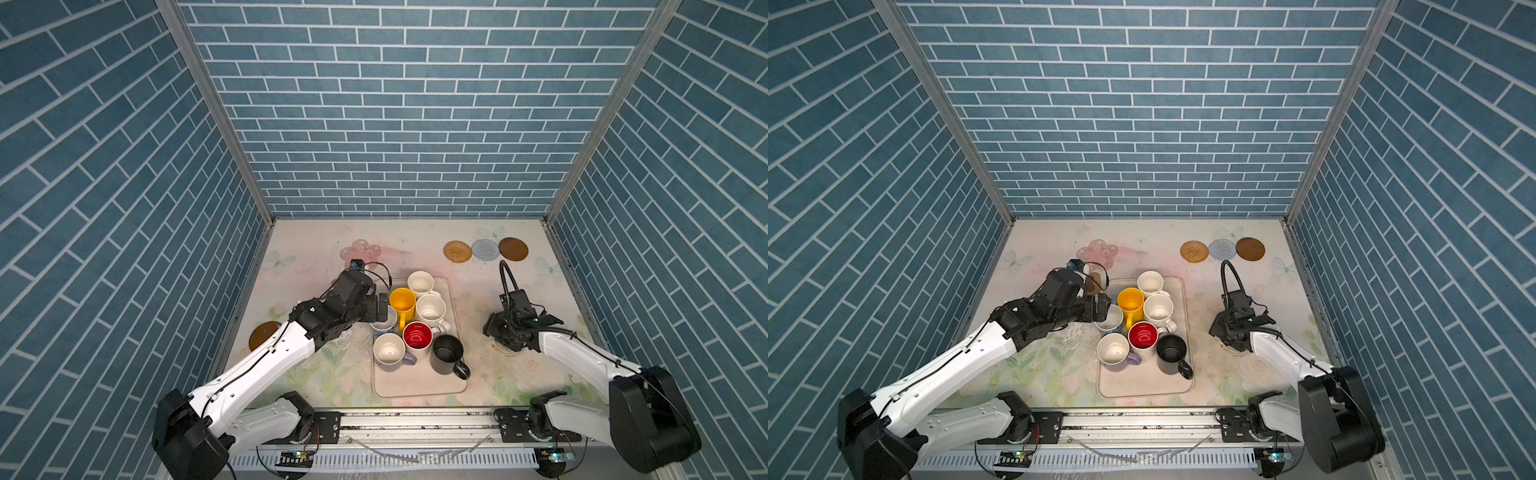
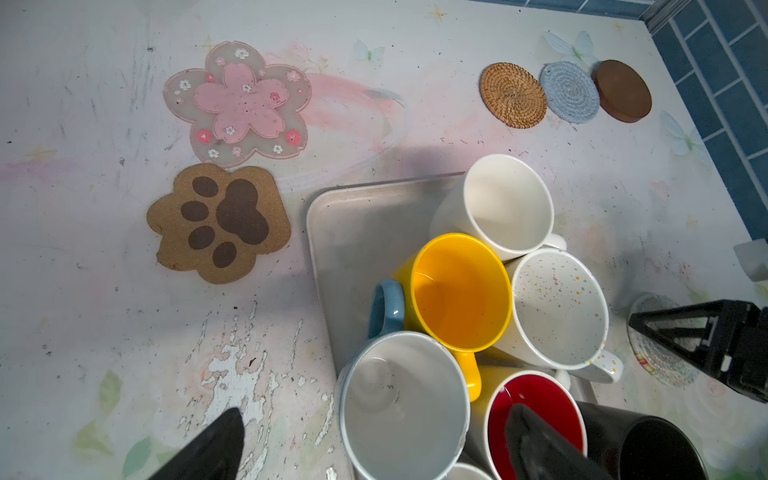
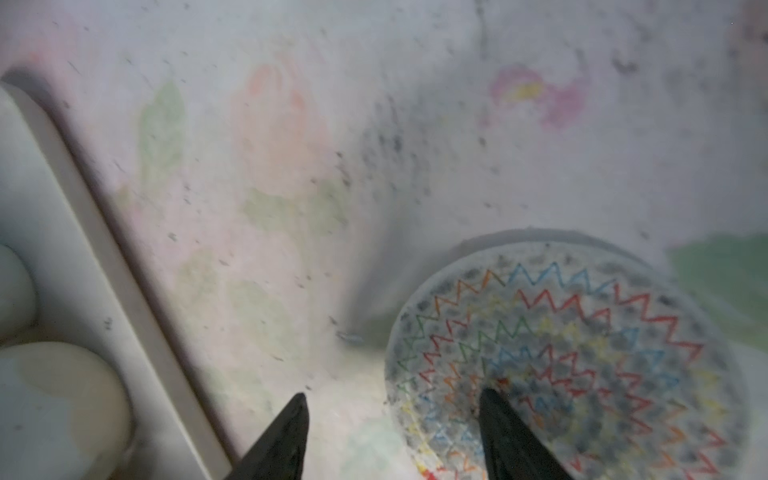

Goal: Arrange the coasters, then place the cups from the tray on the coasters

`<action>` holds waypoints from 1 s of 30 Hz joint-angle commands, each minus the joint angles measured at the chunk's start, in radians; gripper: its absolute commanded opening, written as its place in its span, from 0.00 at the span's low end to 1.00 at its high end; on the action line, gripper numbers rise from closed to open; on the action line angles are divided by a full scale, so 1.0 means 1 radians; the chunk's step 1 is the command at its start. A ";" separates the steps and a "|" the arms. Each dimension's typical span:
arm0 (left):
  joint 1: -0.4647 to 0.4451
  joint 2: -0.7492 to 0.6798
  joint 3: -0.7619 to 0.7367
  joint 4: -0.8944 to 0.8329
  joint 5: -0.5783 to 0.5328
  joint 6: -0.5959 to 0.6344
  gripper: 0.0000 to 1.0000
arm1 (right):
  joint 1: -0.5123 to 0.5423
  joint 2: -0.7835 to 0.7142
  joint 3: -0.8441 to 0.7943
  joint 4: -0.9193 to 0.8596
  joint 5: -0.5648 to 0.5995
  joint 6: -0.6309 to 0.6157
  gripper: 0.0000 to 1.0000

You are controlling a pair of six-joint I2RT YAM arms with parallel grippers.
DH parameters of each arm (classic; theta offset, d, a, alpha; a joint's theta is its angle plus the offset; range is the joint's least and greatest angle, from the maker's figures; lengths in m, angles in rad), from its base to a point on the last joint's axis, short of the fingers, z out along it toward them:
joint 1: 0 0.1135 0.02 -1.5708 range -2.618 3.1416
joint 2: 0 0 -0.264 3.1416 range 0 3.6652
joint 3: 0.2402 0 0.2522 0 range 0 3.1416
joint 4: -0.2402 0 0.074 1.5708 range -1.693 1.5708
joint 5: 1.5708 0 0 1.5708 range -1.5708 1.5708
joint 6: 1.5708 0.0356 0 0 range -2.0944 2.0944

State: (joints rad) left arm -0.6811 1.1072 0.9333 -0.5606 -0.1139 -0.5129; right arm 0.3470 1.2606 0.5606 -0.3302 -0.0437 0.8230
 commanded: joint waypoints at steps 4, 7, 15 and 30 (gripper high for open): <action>-0.005 0.026 0.051 -0.053 -0.043 0.039 0.99 | 0.004 0.244 0.125 0.124 -0.127 0.017 0.65; 0.007 0.042 0.061 -0.056 -0.042 0.047 0.99 | -0.003 0.354 0.228 0.124 -0.139 -0.005 0.65; 0.097 0.082 0.128 -0.089 0.013 0.067 0.99 | -0.026 0.614 0.508 0.100 -0.240 -0.051 0.62; 0.203 0.166 0.262 -0.143 0.069 0.127 0.99 | -0.023 0.641 0.693 -0.028 -0.164 -0.146 0.61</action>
State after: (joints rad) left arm -0.4923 1.2655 1.1656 -0.6712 -0.0620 -0.4099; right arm 0.3233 1.9369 1.2377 -0.2375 -0.2619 0.7246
